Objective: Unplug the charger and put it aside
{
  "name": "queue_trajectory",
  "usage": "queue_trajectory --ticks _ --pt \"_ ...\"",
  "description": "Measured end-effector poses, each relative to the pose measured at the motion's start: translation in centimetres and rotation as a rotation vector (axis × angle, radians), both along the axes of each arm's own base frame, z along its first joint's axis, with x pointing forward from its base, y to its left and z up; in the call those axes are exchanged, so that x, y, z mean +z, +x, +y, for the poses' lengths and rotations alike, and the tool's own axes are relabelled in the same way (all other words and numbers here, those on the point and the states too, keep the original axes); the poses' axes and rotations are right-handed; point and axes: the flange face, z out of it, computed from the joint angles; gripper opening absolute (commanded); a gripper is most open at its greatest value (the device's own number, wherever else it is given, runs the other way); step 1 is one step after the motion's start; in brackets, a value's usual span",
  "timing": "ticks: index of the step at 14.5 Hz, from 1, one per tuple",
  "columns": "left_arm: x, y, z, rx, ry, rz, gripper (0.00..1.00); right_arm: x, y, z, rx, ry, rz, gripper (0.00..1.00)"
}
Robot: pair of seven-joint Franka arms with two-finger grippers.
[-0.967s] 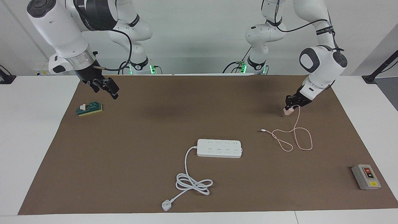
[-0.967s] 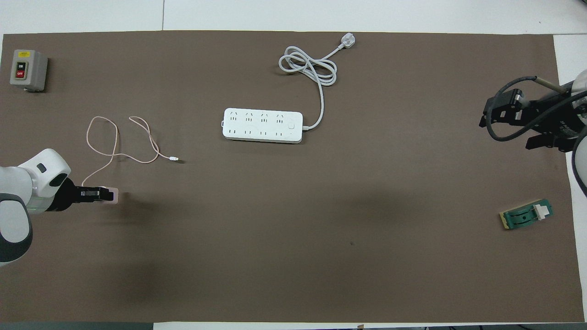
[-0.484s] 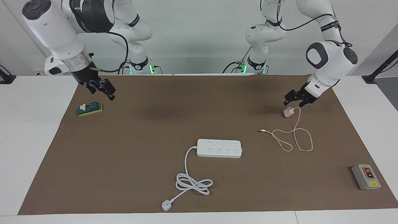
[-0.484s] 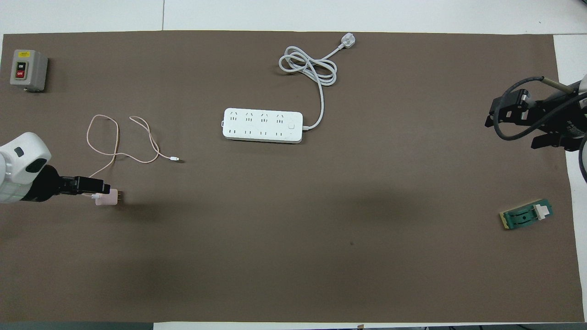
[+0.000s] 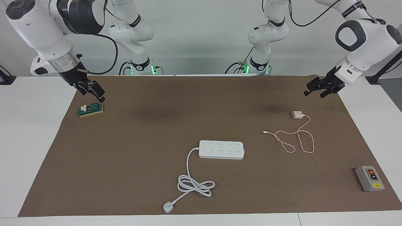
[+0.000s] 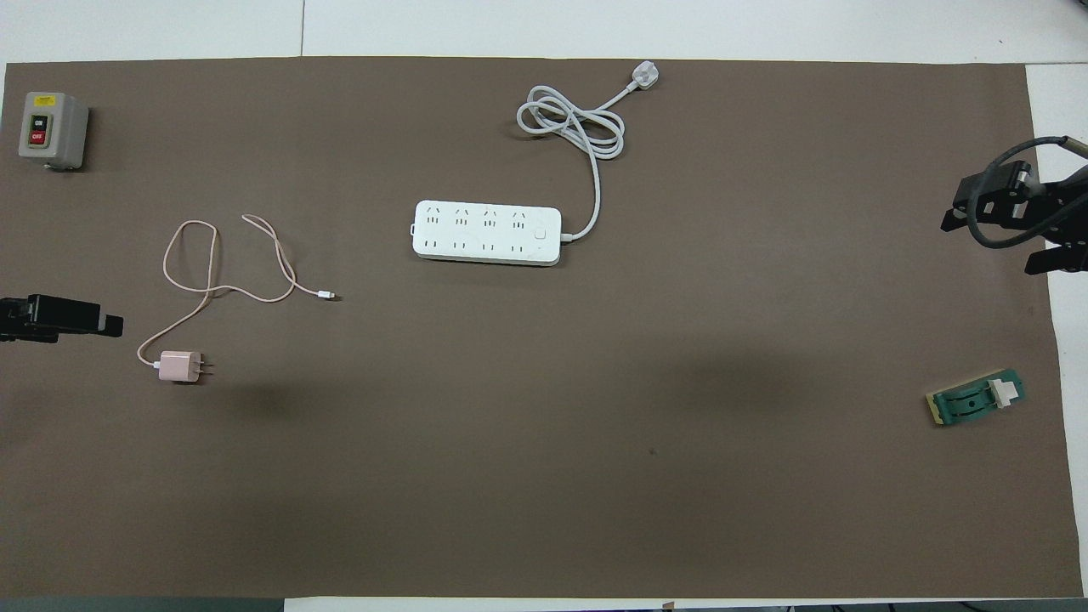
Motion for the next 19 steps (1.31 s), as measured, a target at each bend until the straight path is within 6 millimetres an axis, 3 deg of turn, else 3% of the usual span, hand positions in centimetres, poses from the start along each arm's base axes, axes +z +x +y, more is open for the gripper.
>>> queue_trajectory --ticks 3,6,8,10,12,19 --pt "2.2 0.8 -0.1 0.068 0.048 -0.016 1.00 0.0 0.0 -0.3 0.015 0.002 -0.001 1.00" --pt "7.7 1.2 -0.5 0.173 0.149 -0.032 1.00 0.0 0.0 -0.6 0.027 0.002 -0.002 1.00" --pt "11.6 1.0 -0.6 0.255 0.181 -0.051 1.00 0.0 -0.1 -1.3 0.135 0.001 -0.011 1.00" --pt "14.0 0.9 -0.5 0.334 0.189 -0.077 1.00 0.0 -0.2 -2.2 0.264 0.000 -0.023 1.00" --pt "14.7 0.7 -0.9 0.370 0.208 -0.068 1.00 0.0 -0.3 -2.8 0.302 -0.001 -0.027 1.00" --pt "13.5 0.7 -4.4 0.326 0.304 -0.018 1.00 0.0 -0.3 -2.9 0.316 -0.001 -0.029 1.00"
